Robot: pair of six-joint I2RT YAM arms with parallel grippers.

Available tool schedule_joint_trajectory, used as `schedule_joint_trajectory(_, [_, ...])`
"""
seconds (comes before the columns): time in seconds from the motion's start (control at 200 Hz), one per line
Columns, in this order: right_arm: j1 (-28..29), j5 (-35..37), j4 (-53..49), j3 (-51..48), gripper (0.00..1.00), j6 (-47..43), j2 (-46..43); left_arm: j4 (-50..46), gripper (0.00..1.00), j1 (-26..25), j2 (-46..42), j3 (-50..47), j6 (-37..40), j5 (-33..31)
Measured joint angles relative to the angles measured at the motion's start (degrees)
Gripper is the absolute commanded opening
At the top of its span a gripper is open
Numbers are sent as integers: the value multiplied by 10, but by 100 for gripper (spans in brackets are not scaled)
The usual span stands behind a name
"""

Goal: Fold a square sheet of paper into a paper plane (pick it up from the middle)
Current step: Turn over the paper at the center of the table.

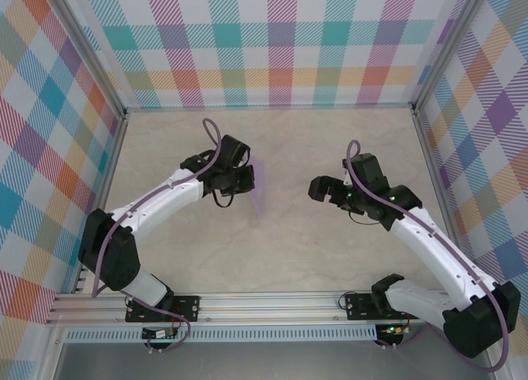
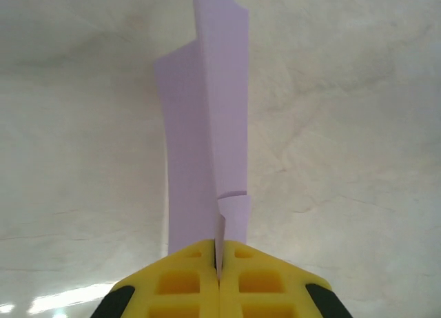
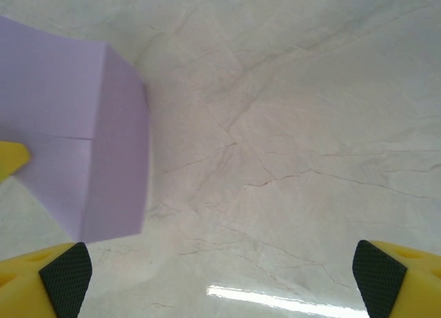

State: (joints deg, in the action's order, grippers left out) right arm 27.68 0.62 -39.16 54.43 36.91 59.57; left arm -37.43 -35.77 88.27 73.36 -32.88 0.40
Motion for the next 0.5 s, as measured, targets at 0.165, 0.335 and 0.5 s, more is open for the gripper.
schedule_joint_trajectory(0.165, [0,21,-23,-17,100,9,-17,-127,4,-20,-2,74,41,-161])
schedule_joint_trajectory(0.335, [0,41,-31,-23,100,13,-18,-198,4,-49,16,107,53,-302])
schedule_joint_trajectory(0.5, [0,54,-30,-26,100,13,-8,-221,3,-79,96,109,42,-389])
